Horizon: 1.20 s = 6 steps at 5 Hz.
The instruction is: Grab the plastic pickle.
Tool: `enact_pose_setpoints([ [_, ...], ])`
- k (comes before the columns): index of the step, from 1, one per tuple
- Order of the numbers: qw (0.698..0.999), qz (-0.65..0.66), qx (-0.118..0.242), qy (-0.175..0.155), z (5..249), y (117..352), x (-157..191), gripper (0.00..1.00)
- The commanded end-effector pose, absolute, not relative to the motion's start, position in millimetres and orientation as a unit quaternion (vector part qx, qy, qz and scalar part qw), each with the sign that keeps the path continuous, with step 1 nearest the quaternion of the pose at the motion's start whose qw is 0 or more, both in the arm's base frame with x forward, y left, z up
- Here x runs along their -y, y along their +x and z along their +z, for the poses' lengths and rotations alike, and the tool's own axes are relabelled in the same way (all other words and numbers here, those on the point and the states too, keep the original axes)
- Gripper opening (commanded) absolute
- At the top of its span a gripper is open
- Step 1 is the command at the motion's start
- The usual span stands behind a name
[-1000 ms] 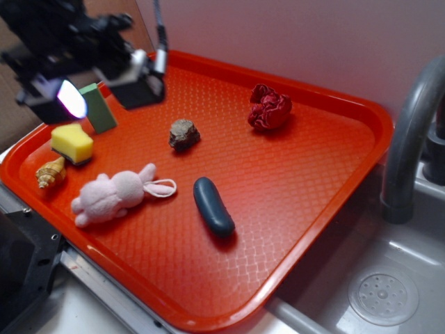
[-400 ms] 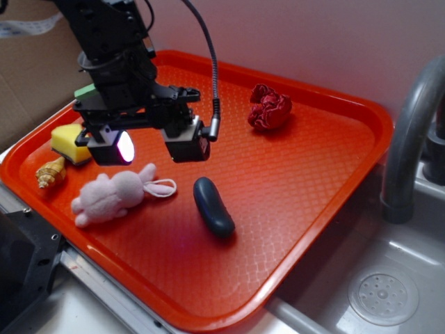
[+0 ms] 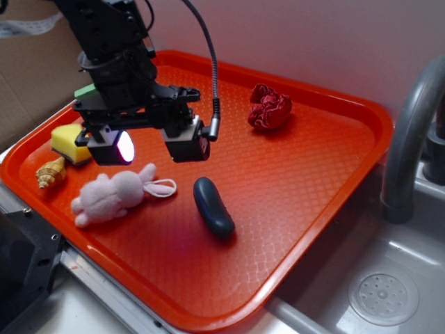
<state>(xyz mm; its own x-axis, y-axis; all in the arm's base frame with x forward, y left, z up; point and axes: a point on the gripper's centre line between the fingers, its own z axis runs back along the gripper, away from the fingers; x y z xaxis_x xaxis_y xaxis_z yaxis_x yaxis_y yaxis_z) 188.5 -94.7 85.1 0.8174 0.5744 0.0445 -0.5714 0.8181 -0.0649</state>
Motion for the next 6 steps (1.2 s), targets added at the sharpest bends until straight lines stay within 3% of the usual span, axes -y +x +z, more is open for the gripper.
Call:
enact_pose_setpoints([
  [1, 0.918, 0.374, -0.019, -0.134, 44, 188, 132, 1.00],
  [2, 0.925, 0.362, -0.010, -0.115, 34, 203, 149, 1.00],
  [3, 0.930, 0.349, -0.003, -0.116, 38, 210, 155, 1.00],
  [4, 0.941, 0.331, -0.023, -0.065, 21, 228, 170, 0.51],
  [5, 0.944, 0.324, -0.018, -0.051, 24, 230, 169, 0.00],
  [6, 0.957, 0.291, -0.001, -0.007, 35, 231, 161, 0.00],
])
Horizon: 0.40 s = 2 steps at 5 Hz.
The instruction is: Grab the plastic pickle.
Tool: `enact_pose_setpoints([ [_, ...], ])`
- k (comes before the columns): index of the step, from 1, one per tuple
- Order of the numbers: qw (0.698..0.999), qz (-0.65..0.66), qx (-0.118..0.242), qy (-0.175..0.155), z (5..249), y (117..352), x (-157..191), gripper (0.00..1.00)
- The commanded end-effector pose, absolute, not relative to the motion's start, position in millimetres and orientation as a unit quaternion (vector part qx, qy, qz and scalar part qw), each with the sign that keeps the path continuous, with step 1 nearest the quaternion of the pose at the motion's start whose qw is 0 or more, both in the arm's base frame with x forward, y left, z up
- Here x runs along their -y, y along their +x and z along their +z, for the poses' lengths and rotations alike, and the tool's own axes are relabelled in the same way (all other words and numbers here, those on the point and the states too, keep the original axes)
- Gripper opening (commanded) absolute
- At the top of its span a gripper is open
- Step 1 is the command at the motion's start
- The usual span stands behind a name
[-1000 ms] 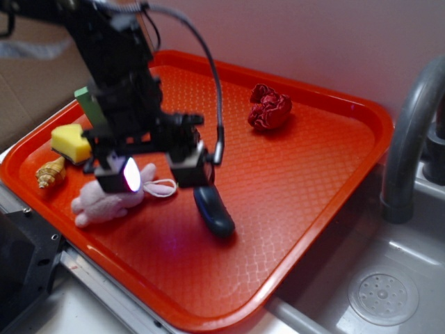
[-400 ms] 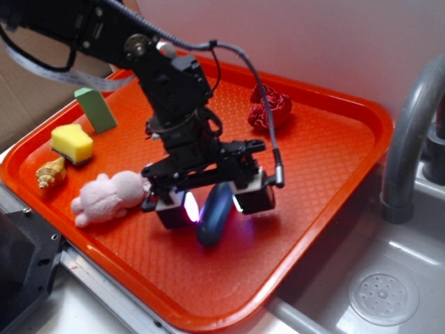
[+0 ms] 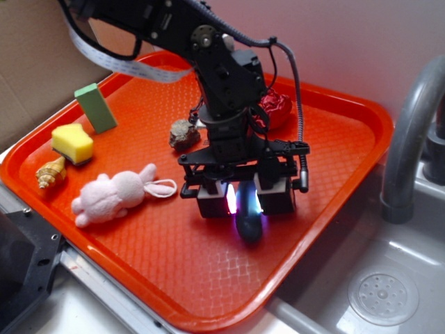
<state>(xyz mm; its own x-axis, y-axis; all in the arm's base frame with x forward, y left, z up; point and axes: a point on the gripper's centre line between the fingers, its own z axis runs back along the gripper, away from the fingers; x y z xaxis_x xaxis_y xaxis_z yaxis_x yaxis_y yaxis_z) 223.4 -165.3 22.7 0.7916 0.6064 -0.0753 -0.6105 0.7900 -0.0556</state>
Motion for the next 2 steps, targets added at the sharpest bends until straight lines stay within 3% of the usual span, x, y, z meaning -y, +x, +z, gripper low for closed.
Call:
enact_pose_setpoints([
  [1, 0.975, 0.177, 0.128, 0.037, 80, 234, 128, 0.00],
  [2, 0.979, 0.054, 0.193, 0.036, 133, 239, 83, 0.00],
])
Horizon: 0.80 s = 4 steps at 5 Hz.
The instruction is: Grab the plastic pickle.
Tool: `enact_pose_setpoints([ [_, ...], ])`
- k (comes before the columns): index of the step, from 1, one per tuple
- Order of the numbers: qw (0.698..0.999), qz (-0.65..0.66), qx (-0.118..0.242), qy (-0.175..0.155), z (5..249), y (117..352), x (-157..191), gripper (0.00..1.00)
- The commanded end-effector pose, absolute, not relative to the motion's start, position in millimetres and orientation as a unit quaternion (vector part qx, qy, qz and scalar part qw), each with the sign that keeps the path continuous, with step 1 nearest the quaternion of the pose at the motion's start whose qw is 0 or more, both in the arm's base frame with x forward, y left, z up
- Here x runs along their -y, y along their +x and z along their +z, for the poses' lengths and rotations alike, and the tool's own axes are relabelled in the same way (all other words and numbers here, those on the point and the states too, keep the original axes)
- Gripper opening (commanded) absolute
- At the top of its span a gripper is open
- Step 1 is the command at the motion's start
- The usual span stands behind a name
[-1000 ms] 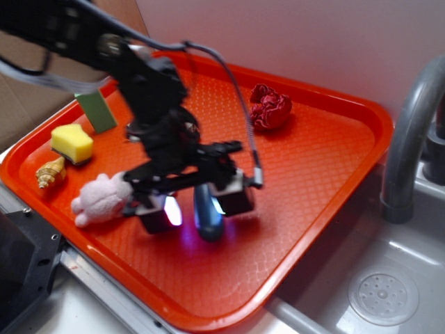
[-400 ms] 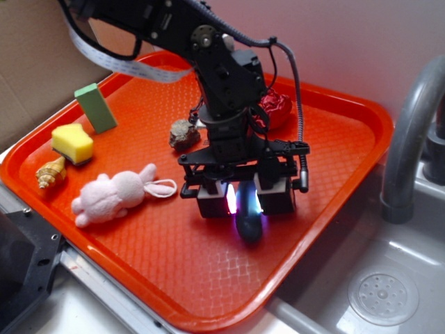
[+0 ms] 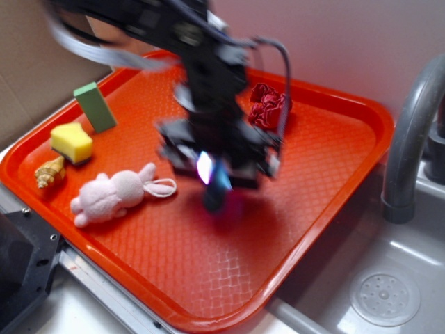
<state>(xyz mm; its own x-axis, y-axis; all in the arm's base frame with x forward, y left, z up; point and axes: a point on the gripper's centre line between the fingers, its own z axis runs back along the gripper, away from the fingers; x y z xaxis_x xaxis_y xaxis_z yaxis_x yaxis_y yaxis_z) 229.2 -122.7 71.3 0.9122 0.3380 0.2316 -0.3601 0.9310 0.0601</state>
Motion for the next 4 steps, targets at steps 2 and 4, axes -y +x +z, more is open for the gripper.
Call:
enact_pose_setpoints([
  [2, 0.991, 0.041, 0.124, -0.024, 177, 263, 37, 0.00],
  [4, 0.995, 0.028, 0.086, -0.028, 185, 264, 46, 0.00],
])
